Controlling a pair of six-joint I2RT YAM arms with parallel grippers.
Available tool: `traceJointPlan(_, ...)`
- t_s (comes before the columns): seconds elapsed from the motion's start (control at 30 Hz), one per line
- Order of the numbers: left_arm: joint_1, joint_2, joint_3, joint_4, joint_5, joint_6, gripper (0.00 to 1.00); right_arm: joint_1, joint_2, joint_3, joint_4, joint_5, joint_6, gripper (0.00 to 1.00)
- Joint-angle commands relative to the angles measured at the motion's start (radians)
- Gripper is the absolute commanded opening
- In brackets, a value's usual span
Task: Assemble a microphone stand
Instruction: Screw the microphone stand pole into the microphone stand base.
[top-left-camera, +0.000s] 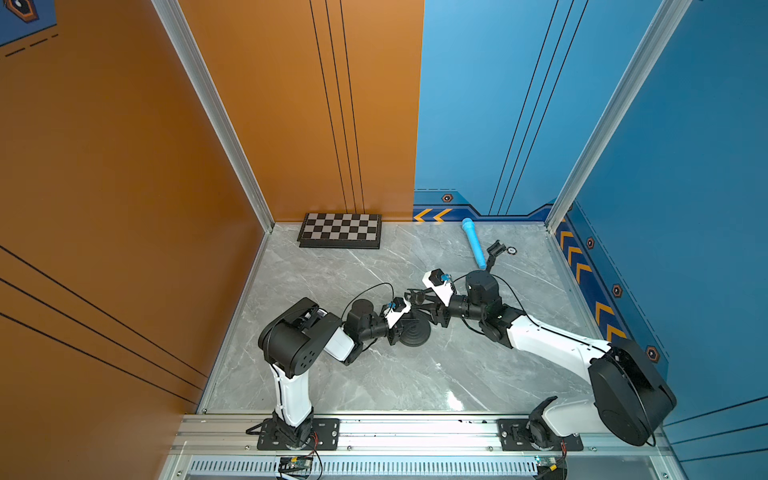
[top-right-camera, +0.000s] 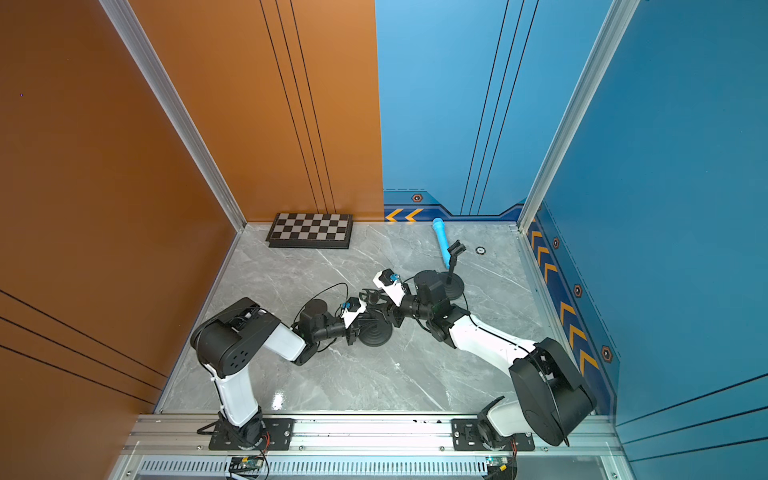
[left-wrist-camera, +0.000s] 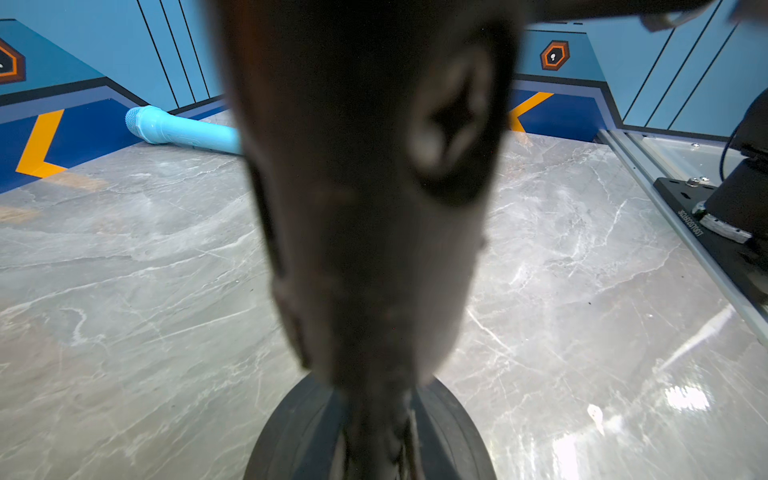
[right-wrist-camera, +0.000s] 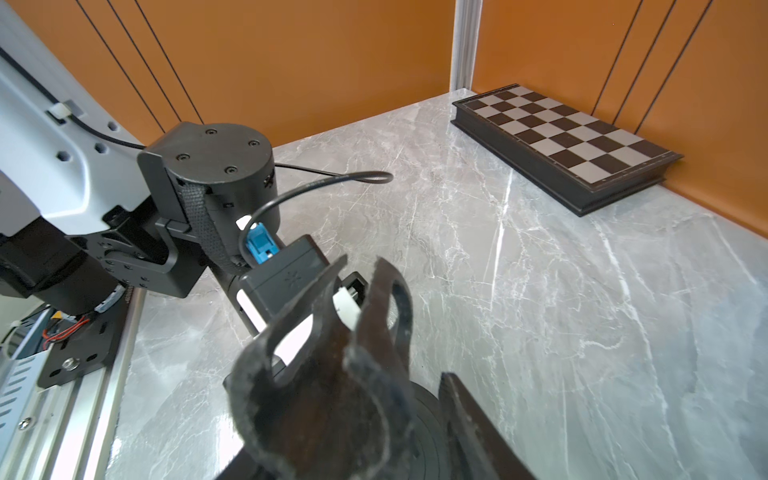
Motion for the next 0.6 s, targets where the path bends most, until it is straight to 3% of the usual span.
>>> traceJointPlan(0.0,0.010,0.024,-0.015,-0.011,-0.008,0.057,0.07,-0.006,0.035,0.053,-0.017,-0.039,-0.015,0.51)
traceJointPlan(0.2,0.021,0.031,-0.020,-0.011,0.005,0.052,0.07,0.001,0.065,0.067,-0.030,-0.009,-0.037,0.36)
traceJointPlan(0.47,0.034,0.035,-0.024,-0.011,0.019,0.042,0.09,0.012,0.105,0.083,-0.044,0.010,-0.062,0.37)
traceJointPlan(0.57,0.035,0.032,-0.025,-0.012,0.019,0.040,0.11,0.022,0.119,0.101,-0.045,0.073,-0.053,0.33)
